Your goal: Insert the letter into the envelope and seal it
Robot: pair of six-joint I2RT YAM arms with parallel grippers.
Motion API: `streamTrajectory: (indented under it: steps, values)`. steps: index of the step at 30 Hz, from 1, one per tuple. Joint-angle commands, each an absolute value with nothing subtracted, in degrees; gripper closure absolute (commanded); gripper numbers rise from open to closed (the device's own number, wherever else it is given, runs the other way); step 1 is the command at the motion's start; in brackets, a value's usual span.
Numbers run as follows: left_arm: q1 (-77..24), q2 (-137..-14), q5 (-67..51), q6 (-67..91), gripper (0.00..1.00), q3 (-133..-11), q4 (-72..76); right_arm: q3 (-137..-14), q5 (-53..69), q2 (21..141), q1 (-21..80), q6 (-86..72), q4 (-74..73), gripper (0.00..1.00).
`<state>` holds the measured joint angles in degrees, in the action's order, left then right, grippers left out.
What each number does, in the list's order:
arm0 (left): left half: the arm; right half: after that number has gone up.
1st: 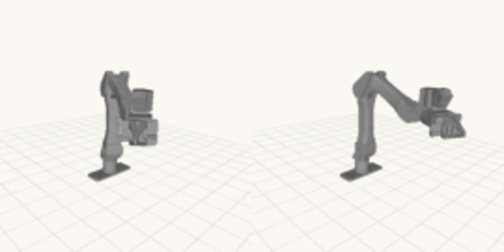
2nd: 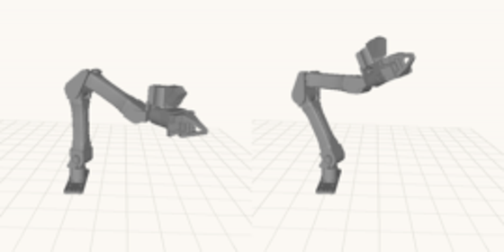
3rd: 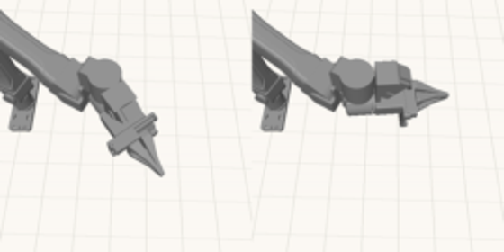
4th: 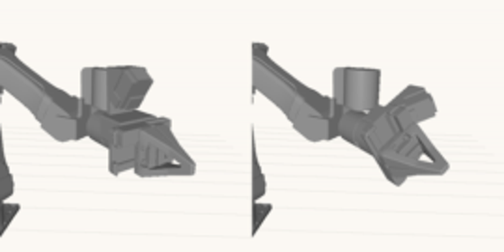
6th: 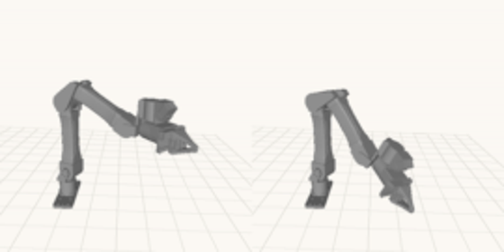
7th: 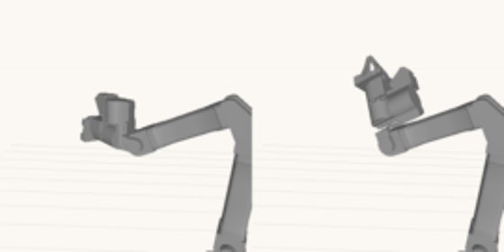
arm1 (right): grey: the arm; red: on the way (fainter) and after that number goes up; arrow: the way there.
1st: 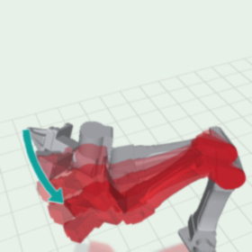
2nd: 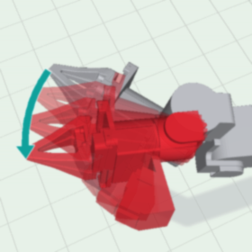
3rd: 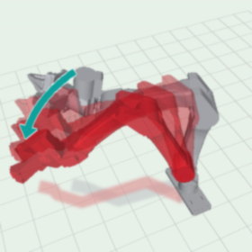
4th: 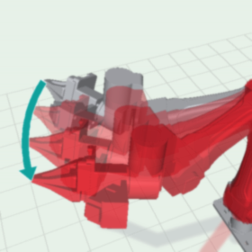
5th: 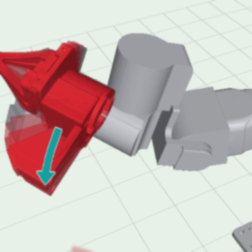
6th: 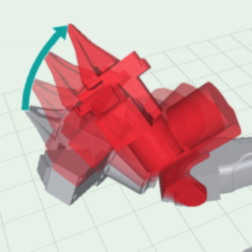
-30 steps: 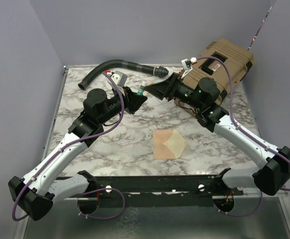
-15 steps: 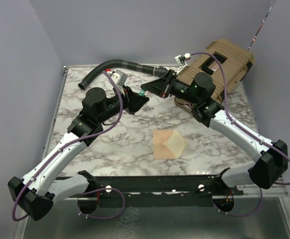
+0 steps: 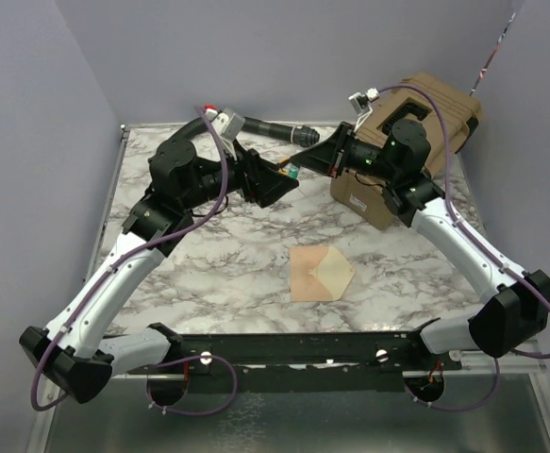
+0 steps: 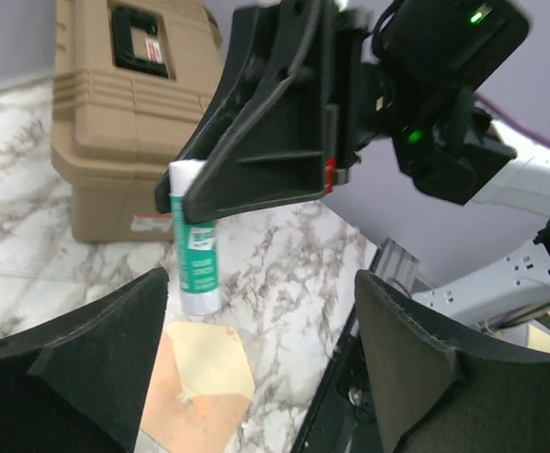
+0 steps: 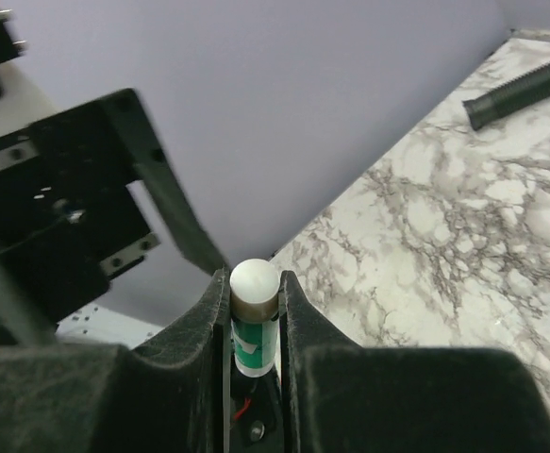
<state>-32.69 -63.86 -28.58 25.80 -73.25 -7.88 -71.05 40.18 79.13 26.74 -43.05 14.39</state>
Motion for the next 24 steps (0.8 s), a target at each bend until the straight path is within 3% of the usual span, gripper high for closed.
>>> streamTrajectory:
  steps: [1, 5, 7, 16, 24]
  values:
    - [-31.5, -67.1, -37.1, 28.7, 0.24, -74.1, -11.1, -75.4, 50.9, 79.8, 27.1, -39.2, 11.4, 1.00]
    - [-29.8, -69.0, -40.1, 30.3, 0.46, -74.3, -10.9, -76.3, 54.0, 80.1, 27.2, -37.3, 10.0, 1.00]
    - [-28.5, -69.8, -42.4, 31.7, 0.51, -74.2, -10.1, -77.0, 56.1, 80.8, 27.1, -37.4, 9.5, 1.00]
    - [-27.0, -70.4, -46.9, 35.9, 0.54, -72.0, -5.0, -77.5, 59.7, 84.3, 27.2, -40.1, 11.4, 1.00]
    - [-27.0, -69.9, -49.5, 47.2, 0.70, -63.9, 11.9, -74.1, 60.9, 86.2, 27.2, -55.8, 28.7, 1.00]
